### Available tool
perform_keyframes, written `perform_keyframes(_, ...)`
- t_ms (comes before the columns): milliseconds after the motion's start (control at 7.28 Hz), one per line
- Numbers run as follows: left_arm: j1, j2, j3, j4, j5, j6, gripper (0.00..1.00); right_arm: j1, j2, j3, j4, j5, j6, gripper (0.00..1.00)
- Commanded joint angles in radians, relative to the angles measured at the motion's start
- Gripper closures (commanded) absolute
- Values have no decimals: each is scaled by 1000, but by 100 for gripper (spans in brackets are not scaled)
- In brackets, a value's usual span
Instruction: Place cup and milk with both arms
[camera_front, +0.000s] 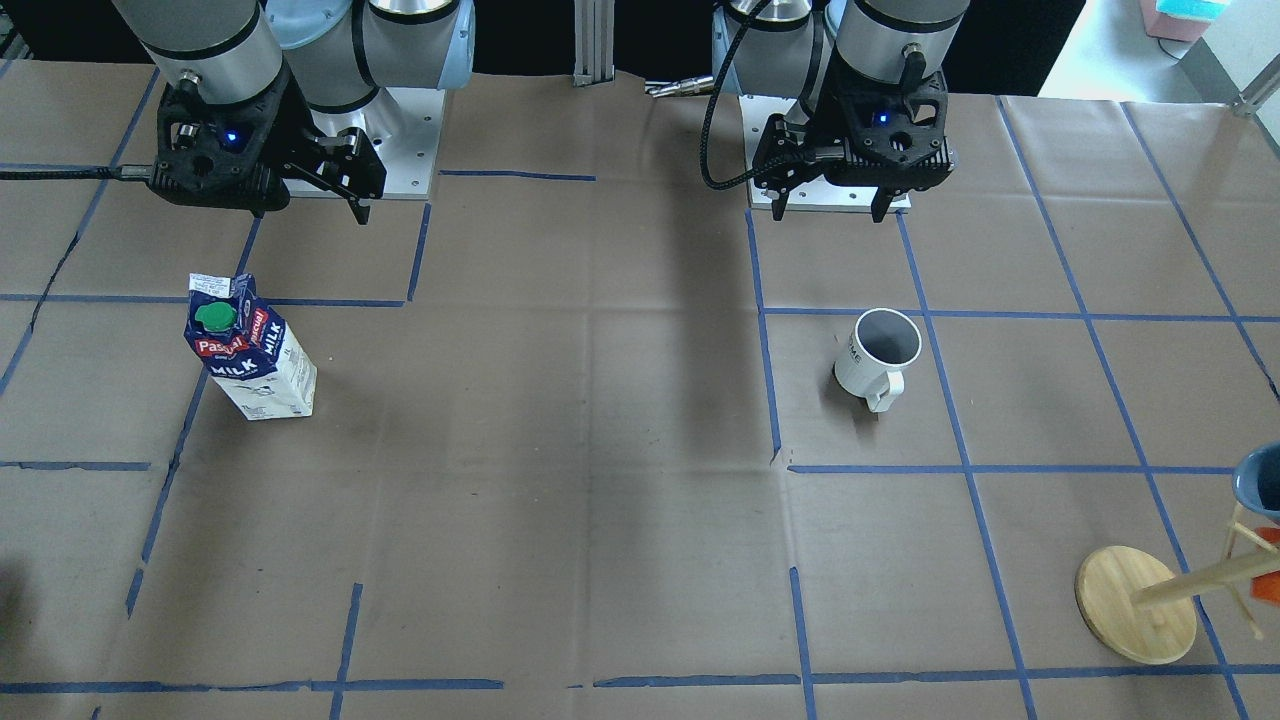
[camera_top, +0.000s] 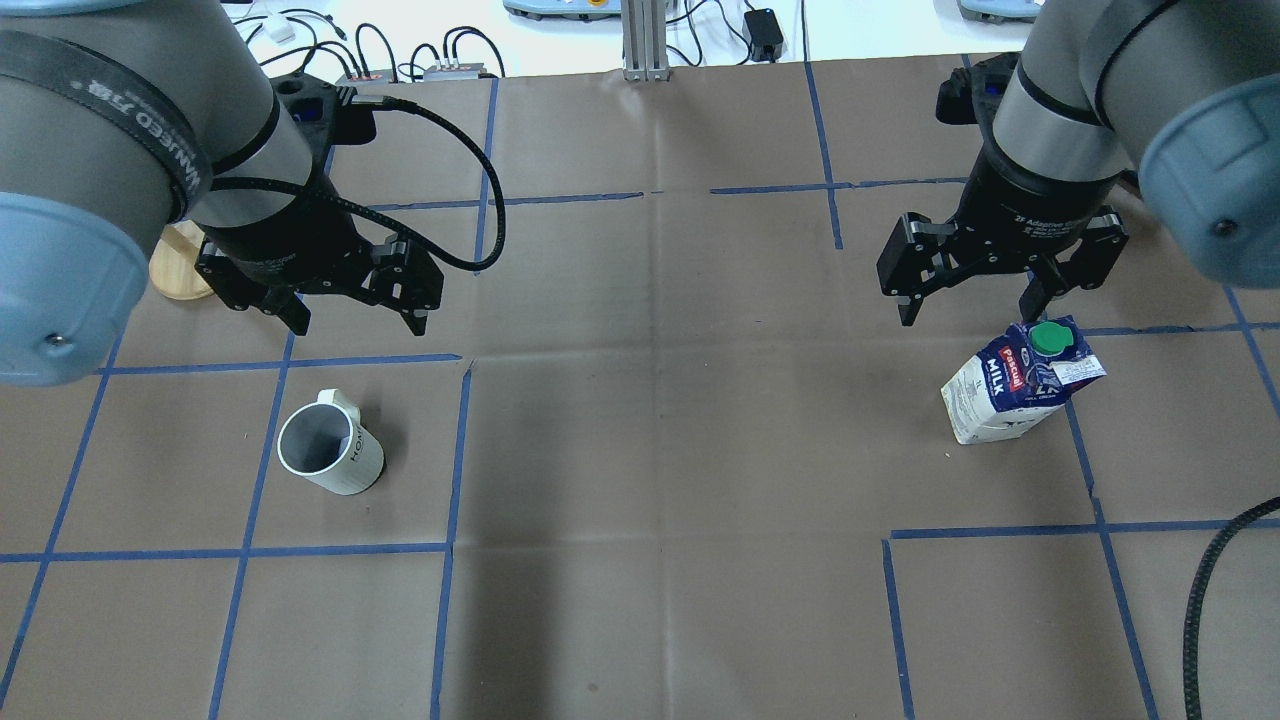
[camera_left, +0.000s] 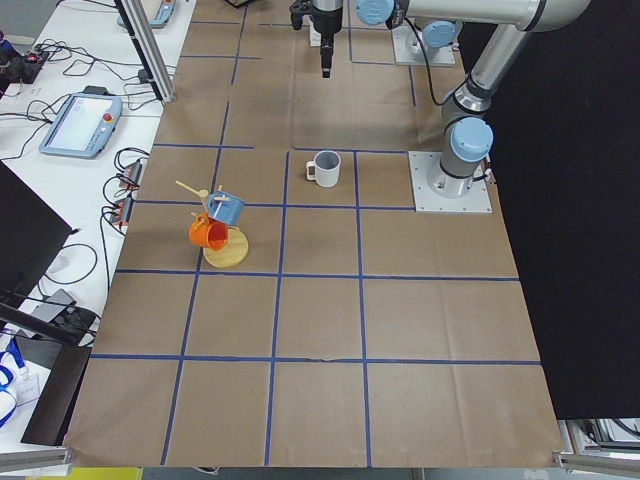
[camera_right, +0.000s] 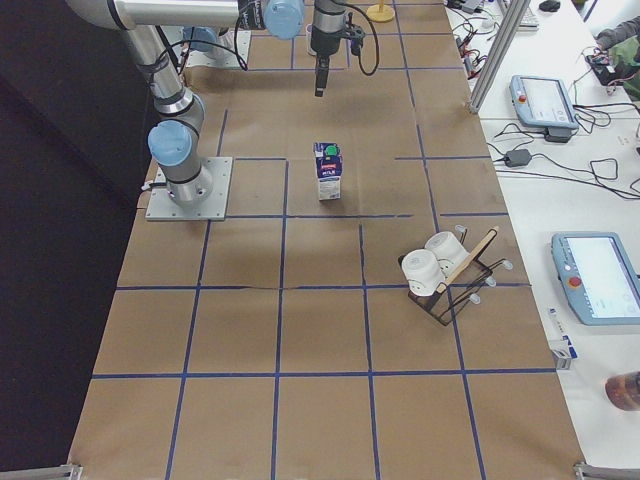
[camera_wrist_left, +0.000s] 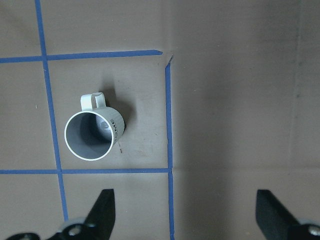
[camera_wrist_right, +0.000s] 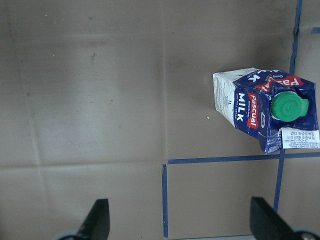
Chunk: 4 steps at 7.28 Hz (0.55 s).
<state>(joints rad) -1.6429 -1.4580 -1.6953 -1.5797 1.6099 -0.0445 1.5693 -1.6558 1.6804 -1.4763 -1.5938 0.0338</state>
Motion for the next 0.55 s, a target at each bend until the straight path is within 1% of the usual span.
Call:
perform_keyframes(0,2,1,-4,6,1,0,1,-3,-12,-10,11,3,-3,0)
perform_keyframes(412,14,1,-4,6,-2,2,1,-6,-16,-60,16,3,-12,0)
